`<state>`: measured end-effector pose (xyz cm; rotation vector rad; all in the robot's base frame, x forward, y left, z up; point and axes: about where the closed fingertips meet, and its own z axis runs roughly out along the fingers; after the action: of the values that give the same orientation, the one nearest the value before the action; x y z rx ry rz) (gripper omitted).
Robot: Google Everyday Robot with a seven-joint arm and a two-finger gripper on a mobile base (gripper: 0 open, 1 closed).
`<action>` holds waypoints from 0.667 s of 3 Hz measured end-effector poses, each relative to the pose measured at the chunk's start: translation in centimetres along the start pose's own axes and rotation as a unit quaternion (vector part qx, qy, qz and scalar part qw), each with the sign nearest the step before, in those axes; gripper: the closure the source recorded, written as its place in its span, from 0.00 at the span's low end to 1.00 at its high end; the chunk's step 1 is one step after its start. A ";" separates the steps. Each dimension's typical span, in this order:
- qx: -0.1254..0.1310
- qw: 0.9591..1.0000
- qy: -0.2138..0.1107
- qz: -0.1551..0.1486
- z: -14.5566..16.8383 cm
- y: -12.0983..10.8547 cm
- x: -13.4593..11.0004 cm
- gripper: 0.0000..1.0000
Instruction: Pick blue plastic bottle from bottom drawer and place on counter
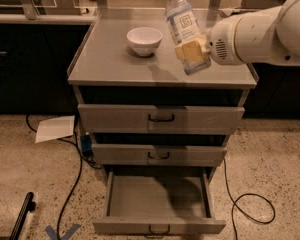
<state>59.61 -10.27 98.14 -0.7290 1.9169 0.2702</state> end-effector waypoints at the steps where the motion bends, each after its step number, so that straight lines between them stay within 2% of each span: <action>1: -0.020 1.000 0.001 0.014 1.7 -1.8 -0.4 1.00; 2: -0.035 0.998 0.014 0.040 3.8 -3.5 0.1 1.00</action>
Offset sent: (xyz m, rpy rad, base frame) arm 0.0811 -0.0202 -0.0312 0.1081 0.1654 0.0083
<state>64.54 -11.21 96.75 -0.7066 1.9748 0.3801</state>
